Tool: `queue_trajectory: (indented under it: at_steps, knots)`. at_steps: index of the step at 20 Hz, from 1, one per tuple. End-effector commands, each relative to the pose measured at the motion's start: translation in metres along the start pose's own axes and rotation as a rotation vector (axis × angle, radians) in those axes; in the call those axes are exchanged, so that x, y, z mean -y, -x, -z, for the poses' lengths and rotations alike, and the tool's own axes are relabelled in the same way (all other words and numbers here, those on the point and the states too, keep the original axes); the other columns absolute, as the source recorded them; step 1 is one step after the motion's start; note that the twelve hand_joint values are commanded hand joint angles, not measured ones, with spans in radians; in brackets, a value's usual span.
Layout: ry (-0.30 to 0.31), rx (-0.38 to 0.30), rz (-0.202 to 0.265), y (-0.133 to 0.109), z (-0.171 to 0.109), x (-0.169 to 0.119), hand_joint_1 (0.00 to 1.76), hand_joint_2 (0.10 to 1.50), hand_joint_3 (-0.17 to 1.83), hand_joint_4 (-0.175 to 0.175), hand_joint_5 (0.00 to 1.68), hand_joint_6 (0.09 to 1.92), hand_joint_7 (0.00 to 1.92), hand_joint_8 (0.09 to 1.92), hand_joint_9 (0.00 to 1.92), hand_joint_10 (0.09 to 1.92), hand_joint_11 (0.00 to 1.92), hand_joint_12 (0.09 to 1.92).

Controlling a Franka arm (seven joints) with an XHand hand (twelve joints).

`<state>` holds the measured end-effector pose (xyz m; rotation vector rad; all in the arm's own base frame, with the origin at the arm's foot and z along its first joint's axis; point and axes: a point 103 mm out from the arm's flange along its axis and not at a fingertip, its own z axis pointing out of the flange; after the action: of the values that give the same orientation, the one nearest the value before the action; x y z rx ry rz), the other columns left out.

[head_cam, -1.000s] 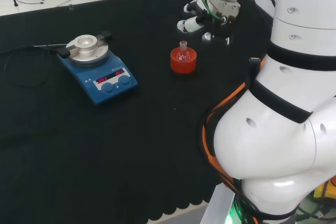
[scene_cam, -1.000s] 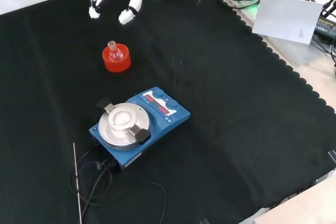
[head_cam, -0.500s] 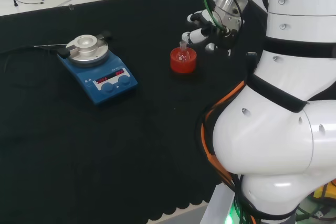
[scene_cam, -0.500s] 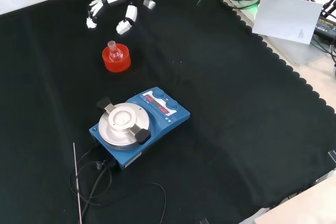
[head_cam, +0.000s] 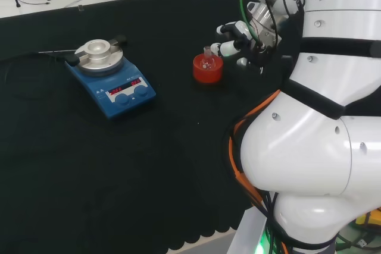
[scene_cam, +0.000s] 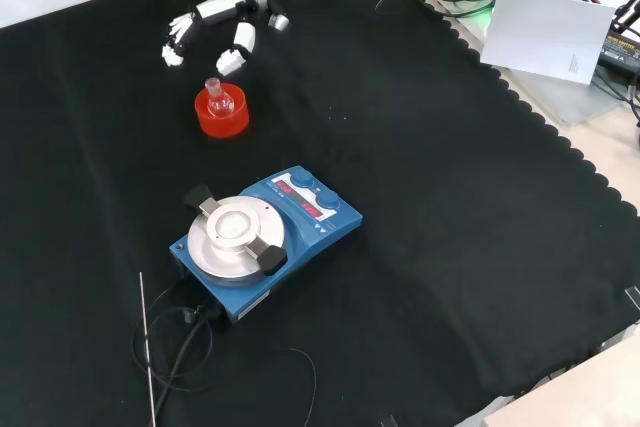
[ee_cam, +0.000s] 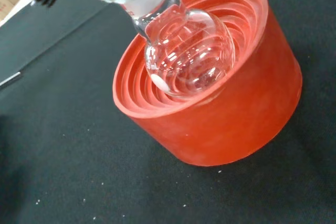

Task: Pick up the round-bottom flask.

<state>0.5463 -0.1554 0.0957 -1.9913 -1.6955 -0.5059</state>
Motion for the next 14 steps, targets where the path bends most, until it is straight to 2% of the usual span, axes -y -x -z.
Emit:
queue_trajectory:
  at_steps: [1,3,14]
  knots:
    - [-0.002,-0.097,0.052,-0.0009,-0.0098,-0.0054,0.87,0.59,0.78,-0.009,0.57,0.09,0.24,0.6,0.35,0.64,0.0,1.13]
    - [-0.003,-0.124,0.067,-0.0008,-0.0107,-0.0047,0.87,0.58,0.78,-0.008,0.58,0.09,0.24,0.6,0.35,0.64,0.0,1.13]
    - [-0.018,-0.148,0.088,0.0027,-0.0176,0.0035,0.87,0.56,0.78,-0.007,0.6,0.09,0.25,0.59,0.37,0.63,0.0,1.15]
